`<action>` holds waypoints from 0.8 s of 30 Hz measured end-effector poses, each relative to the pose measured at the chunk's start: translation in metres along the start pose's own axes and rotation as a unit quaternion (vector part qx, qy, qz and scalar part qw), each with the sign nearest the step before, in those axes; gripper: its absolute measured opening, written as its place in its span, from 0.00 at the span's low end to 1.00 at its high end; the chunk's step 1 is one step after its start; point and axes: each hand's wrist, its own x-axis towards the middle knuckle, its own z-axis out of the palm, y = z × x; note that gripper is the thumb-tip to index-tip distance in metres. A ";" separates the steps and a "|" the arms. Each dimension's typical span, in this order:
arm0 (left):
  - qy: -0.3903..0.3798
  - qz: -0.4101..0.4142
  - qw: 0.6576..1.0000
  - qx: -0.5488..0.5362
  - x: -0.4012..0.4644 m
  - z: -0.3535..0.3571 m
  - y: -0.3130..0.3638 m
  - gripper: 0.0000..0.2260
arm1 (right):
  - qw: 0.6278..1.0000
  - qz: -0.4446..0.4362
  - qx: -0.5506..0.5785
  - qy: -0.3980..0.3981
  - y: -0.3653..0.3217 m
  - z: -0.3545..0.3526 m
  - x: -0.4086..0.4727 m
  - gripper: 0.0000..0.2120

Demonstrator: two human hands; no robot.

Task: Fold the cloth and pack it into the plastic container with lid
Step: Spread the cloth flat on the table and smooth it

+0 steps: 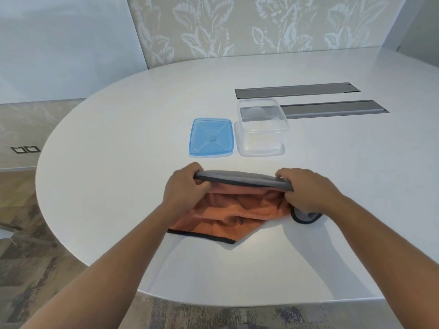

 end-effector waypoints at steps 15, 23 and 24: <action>-0.042 -0.152 0.912 -0.379 0.027 -0.041 0.003 0.18 | 0.838 0.124 0.531 -0.008 0.006 -0.043 -0.012 0.12; -0.016 -0.153 0.926 -0.345 0.033 -0.053 0.007 0.12 | 0.747 -0.025 0.644 -0.162 0.037 -0.041 -0.014 0.30; -0.003 -0.158 0.921 -0.357 0.033 -0.053 0.007 0.15 | 0.742 -0.031 0.650 -0.163 0.042 -0.040 -0.012 0.34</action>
